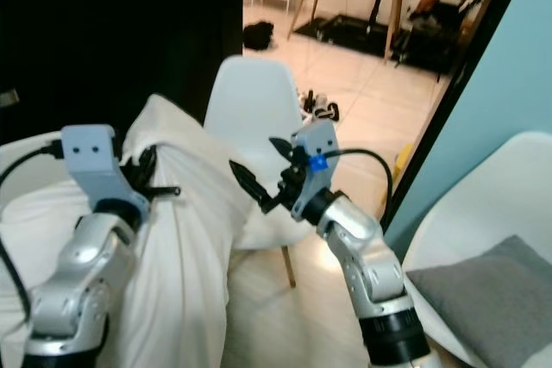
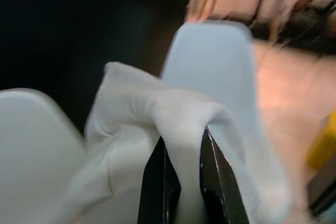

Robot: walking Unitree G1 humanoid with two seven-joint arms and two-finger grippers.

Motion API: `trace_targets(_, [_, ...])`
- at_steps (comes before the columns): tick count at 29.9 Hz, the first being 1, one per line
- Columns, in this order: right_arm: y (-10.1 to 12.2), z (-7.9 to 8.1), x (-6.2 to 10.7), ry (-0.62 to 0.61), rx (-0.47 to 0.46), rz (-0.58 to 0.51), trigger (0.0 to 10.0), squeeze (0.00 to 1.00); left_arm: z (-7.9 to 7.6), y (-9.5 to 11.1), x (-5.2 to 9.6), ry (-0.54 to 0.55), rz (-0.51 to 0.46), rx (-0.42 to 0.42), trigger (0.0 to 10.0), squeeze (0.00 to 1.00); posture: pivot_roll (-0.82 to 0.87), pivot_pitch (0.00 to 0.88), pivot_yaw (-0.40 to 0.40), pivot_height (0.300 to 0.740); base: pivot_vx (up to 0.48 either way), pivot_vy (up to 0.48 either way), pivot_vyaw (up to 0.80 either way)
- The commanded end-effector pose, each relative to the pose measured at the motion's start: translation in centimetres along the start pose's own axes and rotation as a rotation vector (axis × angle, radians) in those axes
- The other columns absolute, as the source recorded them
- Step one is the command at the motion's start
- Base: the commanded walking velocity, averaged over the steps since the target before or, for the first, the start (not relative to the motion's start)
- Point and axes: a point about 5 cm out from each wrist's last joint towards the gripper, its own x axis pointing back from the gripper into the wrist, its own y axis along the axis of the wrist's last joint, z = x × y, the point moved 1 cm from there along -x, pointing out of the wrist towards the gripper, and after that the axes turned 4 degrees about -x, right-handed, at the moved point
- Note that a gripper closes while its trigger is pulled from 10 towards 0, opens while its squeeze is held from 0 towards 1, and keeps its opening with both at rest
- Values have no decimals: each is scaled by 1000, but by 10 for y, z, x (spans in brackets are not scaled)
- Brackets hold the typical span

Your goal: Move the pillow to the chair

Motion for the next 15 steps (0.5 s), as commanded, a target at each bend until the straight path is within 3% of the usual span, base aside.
trace_targets(1, [1,-3,3,-2,0,11,10000,0,11,16,0,39,-51,-66,10000,0,-55,0,-111,740,0,0,775])
trace_targets(2, [1,-3,3,-2,0,11,10000,0,11,16,0,39,-51,-66,10000,0,-55,0,-111,740,0,0,775])
trace_targets(4, [0,-2,3,14,-1,19,10000,0,24,19,0,59,-21,-176,10000,0,-55,0,-111,740,0,0,775])
trace_targets(5, [0,-2,3,14,-1,19,10000,0,24,19,0,59,-21,-176,10000,0,-55,0,-111,740,0,0,775])
trace_targets(6, [0,-2,3,21,-13,20,10000,0,30,25,0,55,-4,-248,10000,0,-54,0,-112,740,0,0,775])
trace_targets(15, [1,-2,4,28,-24,17,10000,0,23,32,0,-18,12,-277,10000,0,-51,0,-115,740,0,0,775])
